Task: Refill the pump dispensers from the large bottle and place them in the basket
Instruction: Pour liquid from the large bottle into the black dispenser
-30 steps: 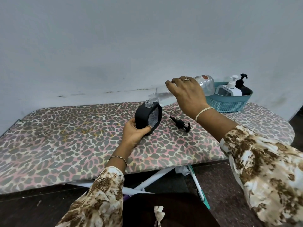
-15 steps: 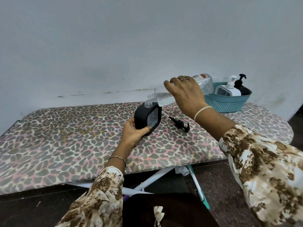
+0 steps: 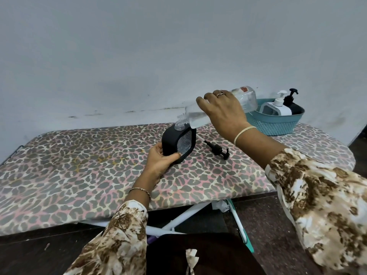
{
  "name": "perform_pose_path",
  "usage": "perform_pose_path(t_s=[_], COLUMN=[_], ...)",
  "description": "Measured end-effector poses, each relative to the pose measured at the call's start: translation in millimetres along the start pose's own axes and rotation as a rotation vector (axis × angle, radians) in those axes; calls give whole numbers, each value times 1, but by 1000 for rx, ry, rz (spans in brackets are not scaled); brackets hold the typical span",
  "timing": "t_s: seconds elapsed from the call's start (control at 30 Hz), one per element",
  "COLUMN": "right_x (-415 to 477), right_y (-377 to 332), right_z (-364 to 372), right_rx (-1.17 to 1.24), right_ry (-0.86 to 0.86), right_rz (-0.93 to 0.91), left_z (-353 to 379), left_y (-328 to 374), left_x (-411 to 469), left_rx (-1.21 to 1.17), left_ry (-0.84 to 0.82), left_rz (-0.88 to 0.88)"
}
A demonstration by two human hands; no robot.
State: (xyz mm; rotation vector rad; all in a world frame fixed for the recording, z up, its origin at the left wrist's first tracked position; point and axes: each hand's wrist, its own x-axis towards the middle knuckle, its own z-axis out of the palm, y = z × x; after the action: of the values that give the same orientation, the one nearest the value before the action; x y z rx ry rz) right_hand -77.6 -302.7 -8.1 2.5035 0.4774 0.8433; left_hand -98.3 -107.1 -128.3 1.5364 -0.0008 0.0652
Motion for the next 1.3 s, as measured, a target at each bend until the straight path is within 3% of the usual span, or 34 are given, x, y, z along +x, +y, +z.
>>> perform_pose_path(t_s=[1.3], right_x=[15], right_y=[6], right_z=[2], right_rx=[-123], right_ry=[71], right_rz=[-131], left_z=[-3], left_y=[-5], left_x=[4], left_rx=[-22], left_ry=[-2], left_rz=[-43])
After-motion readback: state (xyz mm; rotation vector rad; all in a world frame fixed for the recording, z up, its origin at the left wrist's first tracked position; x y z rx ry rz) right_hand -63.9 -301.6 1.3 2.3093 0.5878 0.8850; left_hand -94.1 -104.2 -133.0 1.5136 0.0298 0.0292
